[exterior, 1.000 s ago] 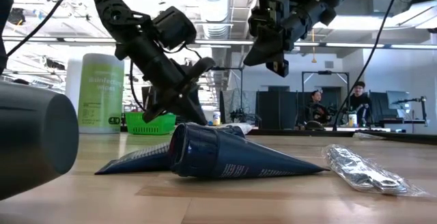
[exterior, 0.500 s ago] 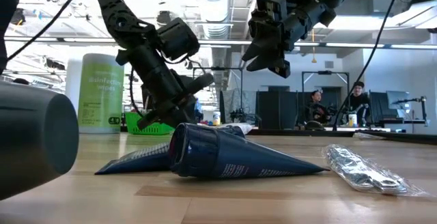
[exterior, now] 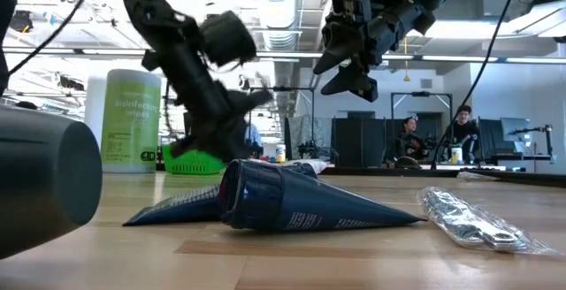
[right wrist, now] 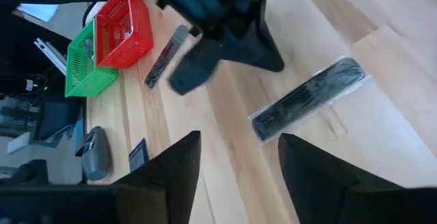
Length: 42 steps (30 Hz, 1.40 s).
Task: Pick & Place Travel size toiletries
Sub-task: Put the black comb into the top green bin
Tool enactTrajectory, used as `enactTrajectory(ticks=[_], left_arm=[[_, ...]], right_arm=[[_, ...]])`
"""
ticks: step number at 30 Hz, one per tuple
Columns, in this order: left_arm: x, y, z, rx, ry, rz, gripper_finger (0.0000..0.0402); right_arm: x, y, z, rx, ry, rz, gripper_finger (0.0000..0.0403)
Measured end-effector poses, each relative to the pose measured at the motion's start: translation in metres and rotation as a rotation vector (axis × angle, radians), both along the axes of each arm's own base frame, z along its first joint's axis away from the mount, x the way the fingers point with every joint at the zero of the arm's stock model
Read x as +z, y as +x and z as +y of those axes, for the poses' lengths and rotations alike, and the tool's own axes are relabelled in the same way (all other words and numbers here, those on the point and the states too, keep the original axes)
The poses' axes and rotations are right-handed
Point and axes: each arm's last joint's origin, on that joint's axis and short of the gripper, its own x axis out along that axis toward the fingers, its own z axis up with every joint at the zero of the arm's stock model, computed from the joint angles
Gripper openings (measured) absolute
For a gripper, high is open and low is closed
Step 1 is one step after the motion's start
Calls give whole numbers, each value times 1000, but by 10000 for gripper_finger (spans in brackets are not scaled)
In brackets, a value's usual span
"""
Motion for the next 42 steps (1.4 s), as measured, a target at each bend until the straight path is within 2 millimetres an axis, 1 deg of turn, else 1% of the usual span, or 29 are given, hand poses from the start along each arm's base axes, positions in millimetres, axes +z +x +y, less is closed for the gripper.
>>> enactTrajectory(ticks=[2,4,7,9,11,15,18,21,24,27,32,42], left_arm=[[13,2,3,9,30,-57,1],[18,2,6,14,44,-78,1],[14,1,10,9,39,-64,1],[11,4,10,-5,29,-78,1],[8,5,10,-22,32,-70,1],[11,10,10,-32,33,-97,1],[9,15,10,-56,28,-104,1],[1,24,11,-90,9,-90,1],[-9,31,10,-109,-18,-69,1],[-8,32,5,-108,-3,-68,1],[6,34,-3,-112,33,-115,1],[11,34,-9,-116,45,-135,1]], right_arm=[[0,0,-1,-8,15,1,190],[0,0,-1,-11,18,-2,189],[-7,-3,-1,-11,22,12,186],[-13,-4,0,-24,36,0,183],[-21,-8,1,-58,75,-35,178],[-31,-18,4,-129,187,-162,166],[-40,-25,6,-148,263,-189,158],[-45,-28,8,-154,283,-170,154],[-46,-28,8,-153,285,-165,153],[-46,-28,8,-147,288,-166,156],[-46,-28,9,-137,294,-164,163],[-46,-29,3,-138,307,-166,164]])
